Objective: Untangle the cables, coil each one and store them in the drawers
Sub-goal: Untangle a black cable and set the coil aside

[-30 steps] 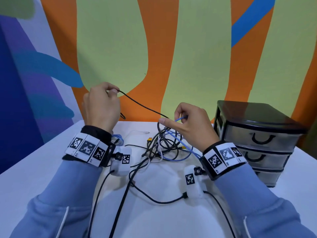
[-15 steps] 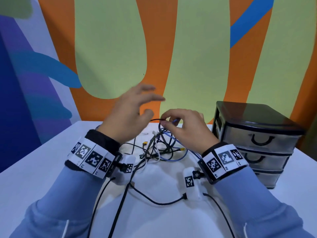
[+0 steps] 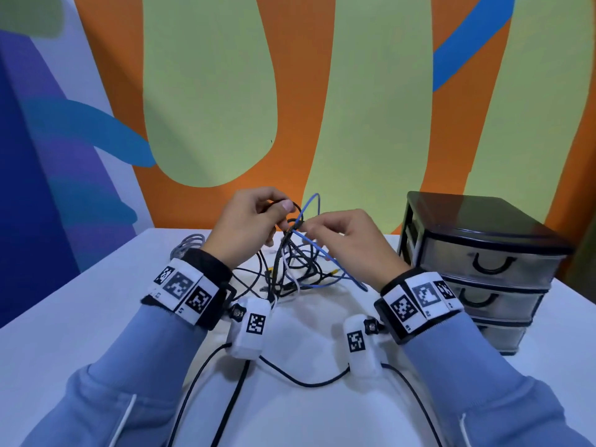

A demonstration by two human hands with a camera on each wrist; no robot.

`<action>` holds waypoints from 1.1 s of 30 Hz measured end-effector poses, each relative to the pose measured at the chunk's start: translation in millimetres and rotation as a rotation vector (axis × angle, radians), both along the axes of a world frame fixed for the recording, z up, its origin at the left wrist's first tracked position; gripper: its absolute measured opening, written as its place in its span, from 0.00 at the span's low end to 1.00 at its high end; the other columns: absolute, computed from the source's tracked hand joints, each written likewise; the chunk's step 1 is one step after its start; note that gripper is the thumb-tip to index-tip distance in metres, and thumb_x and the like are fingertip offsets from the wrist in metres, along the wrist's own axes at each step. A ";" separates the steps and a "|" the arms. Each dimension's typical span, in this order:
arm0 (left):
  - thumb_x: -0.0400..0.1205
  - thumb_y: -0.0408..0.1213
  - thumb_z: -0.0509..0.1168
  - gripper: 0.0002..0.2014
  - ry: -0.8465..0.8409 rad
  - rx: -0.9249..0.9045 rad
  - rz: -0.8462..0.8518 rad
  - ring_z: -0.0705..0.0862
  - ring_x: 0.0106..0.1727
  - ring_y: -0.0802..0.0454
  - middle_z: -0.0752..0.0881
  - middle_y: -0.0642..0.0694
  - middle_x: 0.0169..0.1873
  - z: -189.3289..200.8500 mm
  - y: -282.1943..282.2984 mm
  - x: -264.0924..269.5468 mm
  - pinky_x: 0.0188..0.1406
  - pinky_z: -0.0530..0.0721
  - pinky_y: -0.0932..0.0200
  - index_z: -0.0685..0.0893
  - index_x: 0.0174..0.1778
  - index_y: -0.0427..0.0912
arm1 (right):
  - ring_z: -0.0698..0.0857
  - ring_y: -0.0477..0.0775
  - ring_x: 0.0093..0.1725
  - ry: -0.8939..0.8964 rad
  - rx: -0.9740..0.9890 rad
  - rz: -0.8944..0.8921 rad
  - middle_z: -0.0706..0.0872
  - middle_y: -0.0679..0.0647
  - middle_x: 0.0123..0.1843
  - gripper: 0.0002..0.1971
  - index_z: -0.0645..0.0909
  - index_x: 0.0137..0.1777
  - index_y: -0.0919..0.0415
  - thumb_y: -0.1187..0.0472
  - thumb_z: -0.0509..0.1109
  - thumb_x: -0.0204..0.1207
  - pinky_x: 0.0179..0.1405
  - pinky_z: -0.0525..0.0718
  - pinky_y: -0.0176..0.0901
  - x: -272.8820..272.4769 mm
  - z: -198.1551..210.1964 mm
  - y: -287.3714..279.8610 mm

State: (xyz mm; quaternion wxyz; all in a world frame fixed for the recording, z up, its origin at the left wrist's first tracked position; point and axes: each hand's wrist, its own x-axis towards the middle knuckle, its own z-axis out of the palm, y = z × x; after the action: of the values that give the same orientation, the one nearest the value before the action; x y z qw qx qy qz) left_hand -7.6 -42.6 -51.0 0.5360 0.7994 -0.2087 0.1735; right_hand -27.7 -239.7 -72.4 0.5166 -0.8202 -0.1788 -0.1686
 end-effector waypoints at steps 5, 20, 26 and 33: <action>0.91 0.33 0.66 0.08 0.166 -0.165 -0.106 0.77 0.25 0.53 0.86 0.43 0.32 0.5 -2.9 -4.9 0.27 0.84 0.60 0.87 0.55 0.32 | 0.90 0.41 0.38 0.038 0.156 0.079 0.96 0.55 0.43 0.03 0.94 0.50 0.65 0.66 0.81 0.78 0.38 0.85 0.33 -3.2 -4.3 6.3; 0.75 0.25 0.81 0.11 0.123 -0.019 -0.044 0.83 0.33 0.54 0.85 0.51 0.29 4.5 -4.2 -11.0 0.28 0.83 0.60 0.89 0.49 0.38 | 0.93 0.60 0.40 0.109 0.317 0.022 0.94 0.68 0.42 0.03 0.91 0.45 0.69 0.69 0.82 0.75 0.40 0.90 0.46 -2.7 -6.7 7.6; 0.71 0.32 0.78 0.06 -0.146 0.199 0.243 0.77 0.28 0.62 0.86 0.53 0.27 2.6 -0.3 -10.5 0.33 0.78 0.61 0.90 0.37 0.47 | 0.82 0.56 0.30 0.107 0.487 -0.037 0.84 0.61 0.29 0.11 0.84 0.33 0.66 0.72 0.69 0.77 0.30 0.82 0.43 -2.4 7.6 1.0; 0.82 0.35 0.78 0.01 -0.055 0.092 0.034 0.69 0.28 0.59 0.74 0.58 0.25 3.8 -4.5 -8.6 0.28 0.66 0.67 0.92 0.46 0.45 | 0.82 0.54 0.33 0.122 0.579 0.052 0.85 0.57 0.37 0.05 0.81 0.48 0.61 0.67 0.69 0.86 0.31 0.81 0.43 0.0 11.6 0.7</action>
State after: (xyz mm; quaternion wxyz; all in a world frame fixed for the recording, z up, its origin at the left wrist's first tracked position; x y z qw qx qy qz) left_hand -16.1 -47.1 -47.2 0.4897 0.8215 -0.2174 0.1950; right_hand -27.7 -239.0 -60.8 0.7430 -0.6426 -0.1126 -0.1495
